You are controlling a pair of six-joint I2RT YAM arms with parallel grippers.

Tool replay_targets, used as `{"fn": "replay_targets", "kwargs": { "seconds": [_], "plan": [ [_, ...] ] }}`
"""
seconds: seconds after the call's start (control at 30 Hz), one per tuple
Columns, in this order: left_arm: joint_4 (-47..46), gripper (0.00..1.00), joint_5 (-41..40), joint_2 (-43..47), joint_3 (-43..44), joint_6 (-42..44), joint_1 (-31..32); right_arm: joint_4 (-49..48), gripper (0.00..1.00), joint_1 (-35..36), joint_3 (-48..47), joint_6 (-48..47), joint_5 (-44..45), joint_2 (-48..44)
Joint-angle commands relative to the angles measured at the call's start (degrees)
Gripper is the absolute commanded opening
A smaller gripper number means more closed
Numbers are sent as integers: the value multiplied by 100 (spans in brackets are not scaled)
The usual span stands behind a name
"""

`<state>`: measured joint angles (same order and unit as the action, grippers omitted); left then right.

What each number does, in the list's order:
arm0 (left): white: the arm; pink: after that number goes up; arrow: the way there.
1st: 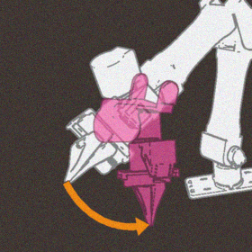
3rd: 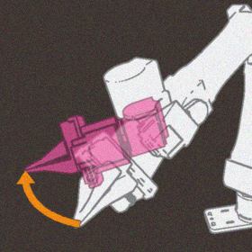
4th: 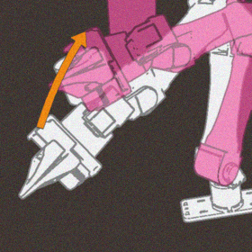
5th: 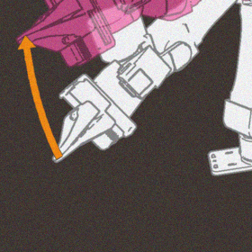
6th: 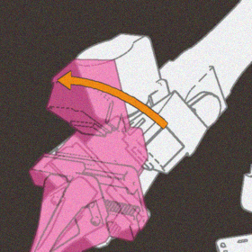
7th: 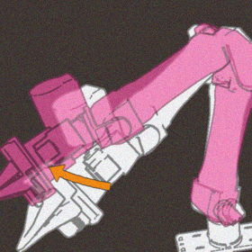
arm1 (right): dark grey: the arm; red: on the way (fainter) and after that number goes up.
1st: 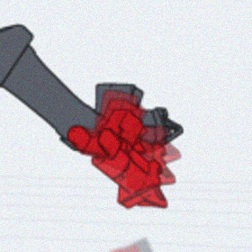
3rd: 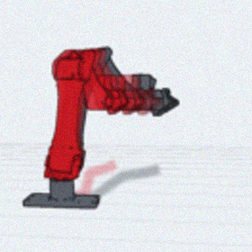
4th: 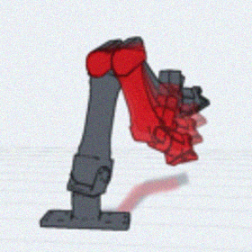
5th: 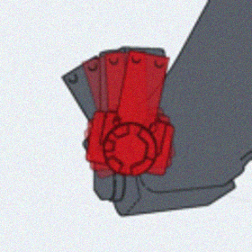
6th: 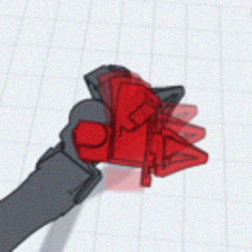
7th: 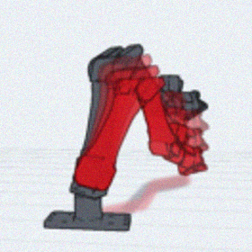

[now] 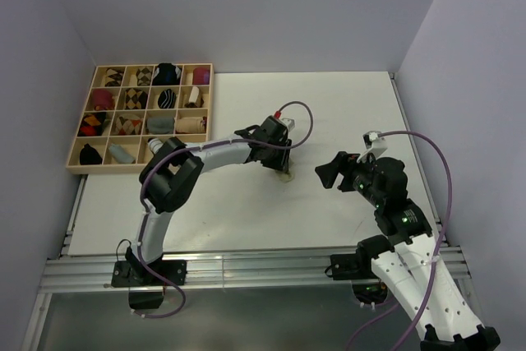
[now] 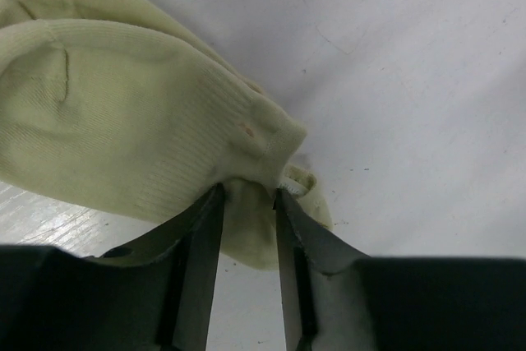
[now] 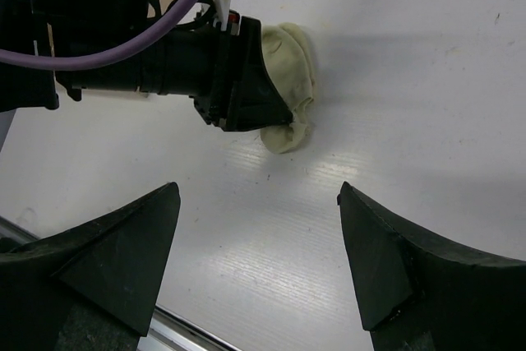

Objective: Roll the socks
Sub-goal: Roll the sock at the center of the board.

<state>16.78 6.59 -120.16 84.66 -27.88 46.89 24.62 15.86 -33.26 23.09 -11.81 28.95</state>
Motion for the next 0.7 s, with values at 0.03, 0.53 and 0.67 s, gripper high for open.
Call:
{"fn": "replay_targets", "kwargs": {
  "seconds": [0.03,0.53,0.67],
  "plan": [
    [-227,44,-183,290,51,96,39,-186,85,14,56,-77,65,-65],
    [-1290,65,-1415,1372,-1311,3216,716,-151,85,14,30,-156,311,-153],
    [-1238,66,-1204,1294,-1374,3491,777,-212,85,14,56,-130,276,-153]
  ]
}}
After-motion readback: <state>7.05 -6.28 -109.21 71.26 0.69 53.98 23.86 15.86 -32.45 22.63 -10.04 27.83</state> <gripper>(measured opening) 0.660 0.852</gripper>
